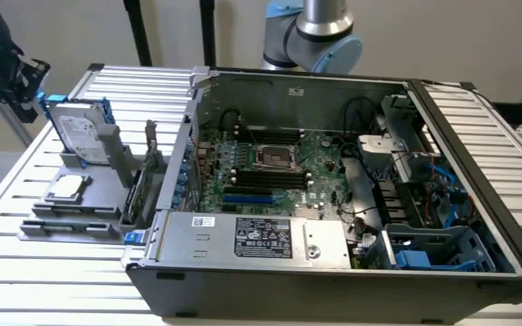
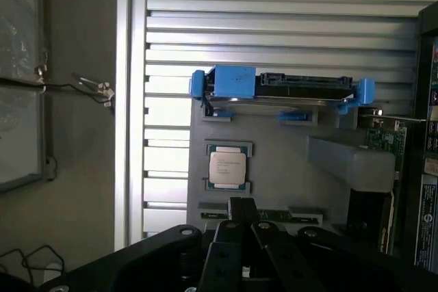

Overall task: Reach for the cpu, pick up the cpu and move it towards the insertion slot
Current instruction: 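Pick up the cpu and move it towards the insertion slot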

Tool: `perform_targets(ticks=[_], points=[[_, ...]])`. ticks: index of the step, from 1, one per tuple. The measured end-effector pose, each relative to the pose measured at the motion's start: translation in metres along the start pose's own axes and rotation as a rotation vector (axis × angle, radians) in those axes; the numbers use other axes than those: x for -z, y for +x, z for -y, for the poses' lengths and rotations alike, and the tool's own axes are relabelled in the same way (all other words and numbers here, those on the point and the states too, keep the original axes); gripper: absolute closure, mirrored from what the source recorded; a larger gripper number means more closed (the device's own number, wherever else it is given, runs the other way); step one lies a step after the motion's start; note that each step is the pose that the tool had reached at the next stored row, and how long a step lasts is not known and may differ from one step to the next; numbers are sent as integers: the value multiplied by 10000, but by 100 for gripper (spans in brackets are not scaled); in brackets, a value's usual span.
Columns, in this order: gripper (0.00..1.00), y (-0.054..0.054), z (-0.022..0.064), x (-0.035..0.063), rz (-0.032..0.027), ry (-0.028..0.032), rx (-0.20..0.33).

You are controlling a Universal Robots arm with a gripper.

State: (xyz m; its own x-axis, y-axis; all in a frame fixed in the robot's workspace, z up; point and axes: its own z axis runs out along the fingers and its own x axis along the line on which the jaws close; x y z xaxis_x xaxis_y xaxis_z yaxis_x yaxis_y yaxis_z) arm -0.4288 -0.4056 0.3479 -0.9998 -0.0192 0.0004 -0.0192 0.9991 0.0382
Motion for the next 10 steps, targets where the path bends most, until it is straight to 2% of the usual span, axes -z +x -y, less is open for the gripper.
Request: perform_targets(ticks=[3,4,5,7,8,10], points=[[88,1,0,0,-1,0,-1],[76,1,0,0,-1,0,-1],[76,1,0,0,0,0,-1],[64,1,0,0,-1,0,-1],[64,2,0,0,-1,0,-1],[53,6,0,-5,0,4,0]])
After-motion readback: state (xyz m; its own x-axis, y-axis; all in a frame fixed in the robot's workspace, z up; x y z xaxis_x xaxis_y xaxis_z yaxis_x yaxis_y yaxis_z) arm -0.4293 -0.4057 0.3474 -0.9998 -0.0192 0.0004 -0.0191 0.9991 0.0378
